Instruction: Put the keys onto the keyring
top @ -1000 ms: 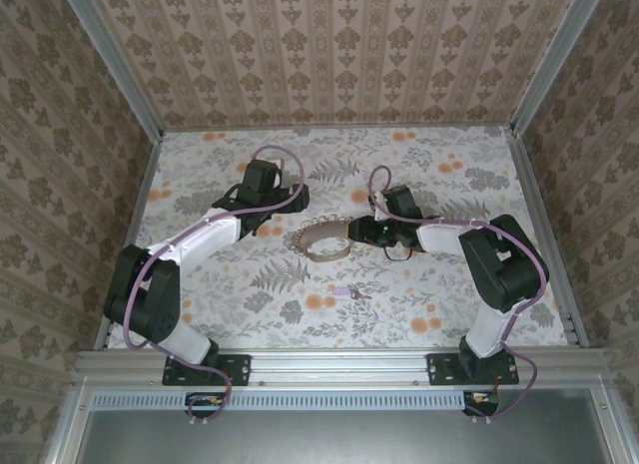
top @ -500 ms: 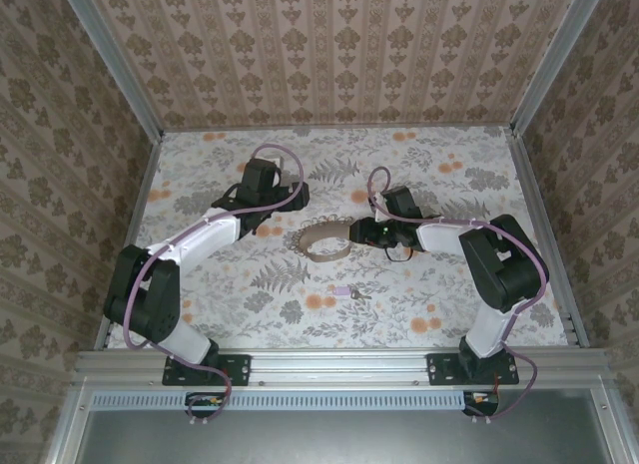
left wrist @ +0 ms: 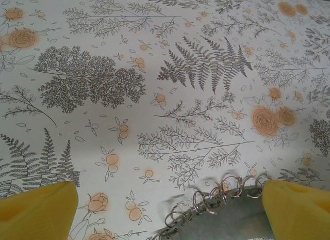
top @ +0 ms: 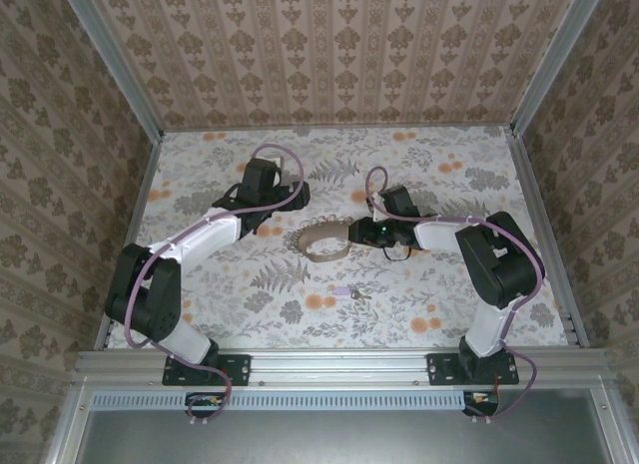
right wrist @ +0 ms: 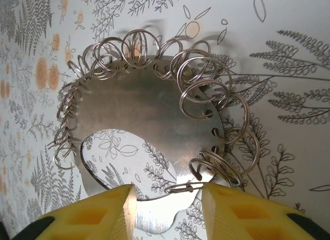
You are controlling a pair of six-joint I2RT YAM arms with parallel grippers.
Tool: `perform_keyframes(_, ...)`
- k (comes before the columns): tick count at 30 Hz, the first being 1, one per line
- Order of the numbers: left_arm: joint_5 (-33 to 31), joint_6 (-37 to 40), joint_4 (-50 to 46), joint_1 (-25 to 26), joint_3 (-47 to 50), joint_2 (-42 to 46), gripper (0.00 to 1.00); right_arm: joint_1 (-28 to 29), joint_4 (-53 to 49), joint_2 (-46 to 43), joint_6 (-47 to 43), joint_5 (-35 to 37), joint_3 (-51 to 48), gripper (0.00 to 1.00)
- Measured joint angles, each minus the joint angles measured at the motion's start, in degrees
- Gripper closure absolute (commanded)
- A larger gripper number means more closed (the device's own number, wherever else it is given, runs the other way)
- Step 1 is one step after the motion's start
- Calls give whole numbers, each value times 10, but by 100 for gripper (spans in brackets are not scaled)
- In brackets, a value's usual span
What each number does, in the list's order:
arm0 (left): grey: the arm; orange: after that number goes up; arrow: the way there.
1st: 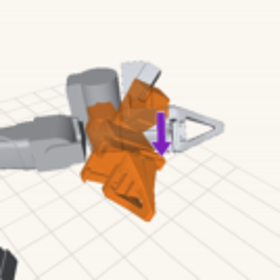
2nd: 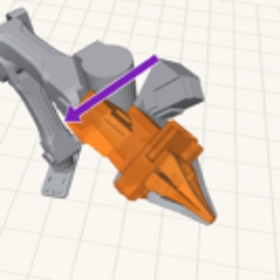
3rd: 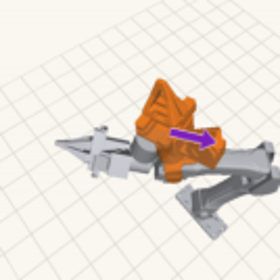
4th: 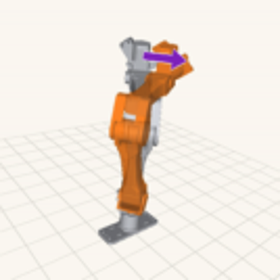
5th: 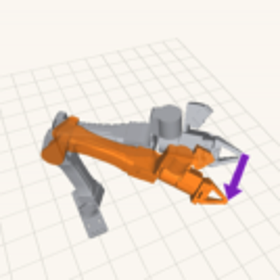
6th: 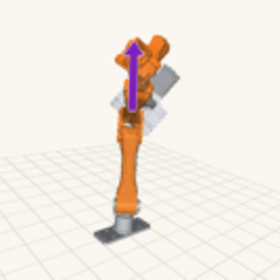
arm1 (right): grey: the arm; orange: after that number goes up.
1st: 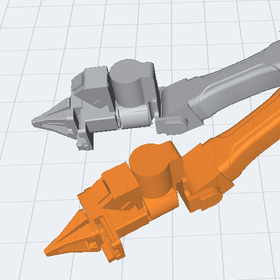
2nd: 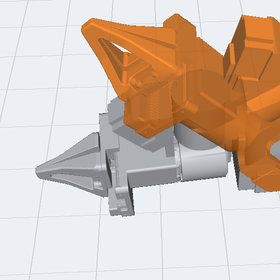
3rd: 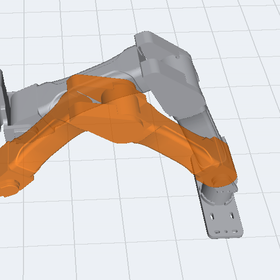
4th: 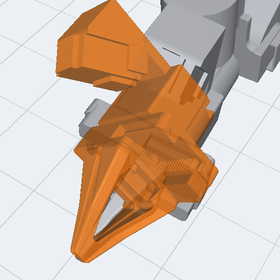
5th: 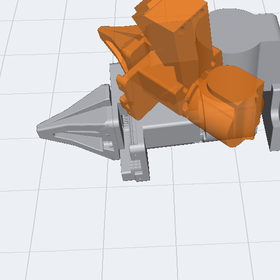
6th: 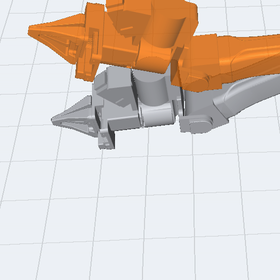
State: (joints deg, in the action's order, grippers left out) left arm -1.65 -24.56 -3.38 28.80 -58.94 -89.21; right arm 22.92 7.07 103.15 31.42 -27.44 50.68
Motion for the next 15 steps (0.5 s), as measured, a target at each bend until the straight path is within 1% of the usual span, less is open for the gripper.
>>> perform_keyframes(5,0,-4,1,0,0,0,6,5,0,0,-2,0,2,63)
perform_keyframes(10,0,-4,4,0,0,0,6,6,-1,0,-5,0,7,70)
perform_keyframes(13,0,-4,4,0,0,0,6,7,-1,2,-8,0,11,69)
perform_keyframes(15,0,-4,4,-1,0,0,6,10,-6,2,-11,0,14,64)
